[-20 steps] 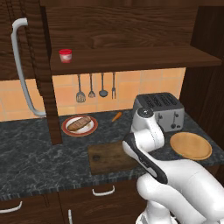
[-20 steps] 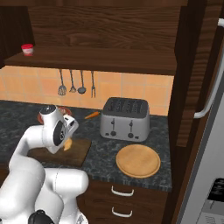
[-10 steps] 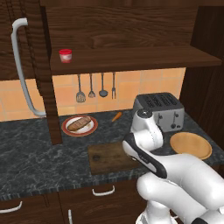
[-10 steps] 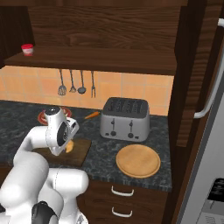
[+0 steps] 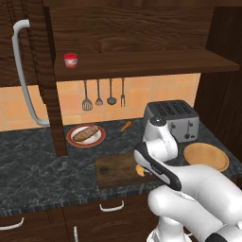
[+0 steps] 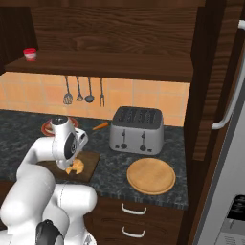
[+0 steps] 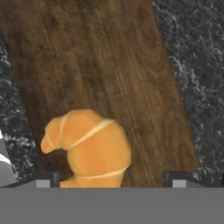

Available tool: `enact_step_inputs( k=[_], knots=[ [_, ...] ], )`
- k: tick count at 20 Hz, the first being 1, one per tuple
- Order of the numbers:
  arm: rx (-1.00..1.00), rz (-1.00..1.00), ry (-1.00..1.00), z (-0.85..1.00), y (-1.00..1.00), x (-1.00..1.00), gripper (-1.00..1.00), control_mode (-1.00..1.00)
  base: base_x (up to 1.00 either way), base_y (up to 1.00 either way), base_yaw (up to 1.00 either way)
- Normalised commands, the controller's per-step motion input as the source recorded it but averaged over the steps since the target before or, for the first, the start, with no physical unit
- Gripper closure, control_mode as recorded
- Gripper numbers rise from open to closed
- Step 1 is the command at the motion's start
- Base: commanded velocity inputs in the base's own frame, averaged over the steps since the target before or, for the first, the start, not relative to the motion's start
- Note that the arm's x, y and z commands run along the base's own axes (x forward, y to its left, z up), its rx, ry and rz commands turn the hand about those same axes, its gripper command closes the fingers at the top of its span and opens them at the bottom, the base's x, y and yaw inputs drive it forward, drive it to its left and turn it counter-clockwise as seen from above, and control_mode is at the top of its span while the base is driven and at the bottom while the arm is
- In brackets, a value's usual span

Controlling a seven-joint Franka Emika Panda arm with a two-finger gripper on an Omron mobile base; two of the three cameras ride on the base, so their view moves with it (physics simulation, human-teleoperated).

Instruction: From the different types of pastries on the counter, select a croissant and place it on the cutting board. Then retrieve a jar of jam from the cabinet and place it alongside the croissant on the cutting board.

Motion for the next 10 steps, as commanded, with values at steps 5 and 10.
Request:
enact_step_inputs(
  k=[5, 10],
  knots=[
    [0.0, 0.0, 0.0, 0.1, -0.07, 0.0, -1.0, -1.0, 0.0, 0.0, 0.0],
    [-0.01, 0.03, -0.14, 0.91, 0.0, -0.08, -1.0, -1.0, 0.0, 0.0, 0.0]
  ],
)
